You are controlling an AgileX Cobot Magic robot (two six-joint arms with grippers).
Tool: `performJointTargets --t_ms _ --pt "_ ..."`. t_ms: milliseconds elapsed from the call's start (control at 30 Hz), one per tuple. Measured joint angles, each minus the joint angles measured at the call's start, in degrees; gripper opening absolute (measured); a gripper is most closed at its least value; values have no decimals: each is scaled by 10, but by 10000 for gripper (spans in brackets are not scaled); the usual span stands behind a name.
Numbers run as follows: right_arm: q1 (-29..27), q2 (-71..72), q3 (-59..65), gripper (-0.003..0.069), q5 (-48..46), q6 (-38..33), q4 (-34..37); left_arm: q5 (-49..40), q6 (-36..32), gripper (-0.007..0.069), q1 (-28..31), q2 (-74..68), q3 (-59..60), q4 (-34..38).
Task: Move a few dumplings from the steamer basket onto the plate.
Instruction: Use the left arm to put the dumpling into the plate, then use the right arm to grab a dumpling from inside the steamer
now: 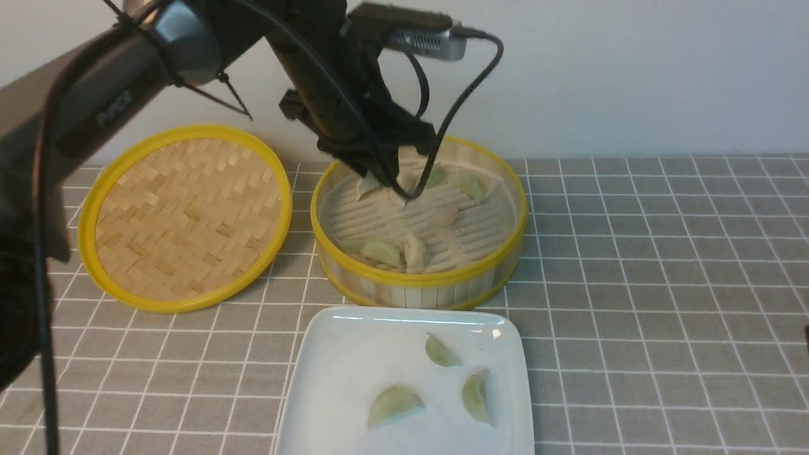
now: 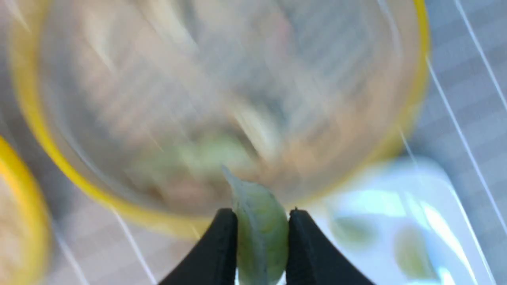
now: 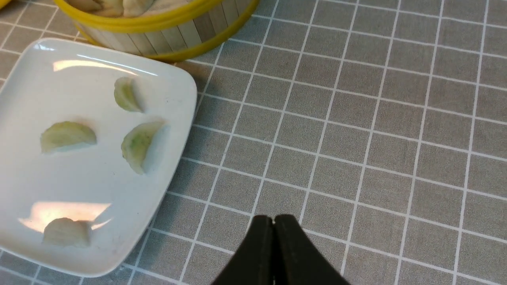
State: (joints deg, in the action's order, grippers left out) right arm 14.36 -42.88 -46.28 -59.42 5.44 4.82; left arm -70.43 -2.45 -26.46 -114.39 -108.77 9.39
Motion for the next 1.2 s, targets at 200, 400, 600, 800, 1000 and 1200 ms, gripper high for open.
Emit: performJointTargets --t_ms 200,400,600,800,1000,1200 --pt "0 0 0 -14 7 0 0 0 -11 135 -41 14 191 31" --pt "0 0 0 -14 38 -11 -2 6 -13 135 -60 -31 227 9" --pt "0 -2 0 -14 66 -19 0 31 -11 287 -60 -38 227 -29" --pt "0 -66 -52 -14 78 -54 38 19 -11 447 -60 -39 227 -51" --pt "0 -229 -205 -14 18 -108 153 18 -11 165 -59 -23 247 -57" --pt "7 -411 -345 -13 -66 -114 166 18 -7 0 -29 90 330 -60"
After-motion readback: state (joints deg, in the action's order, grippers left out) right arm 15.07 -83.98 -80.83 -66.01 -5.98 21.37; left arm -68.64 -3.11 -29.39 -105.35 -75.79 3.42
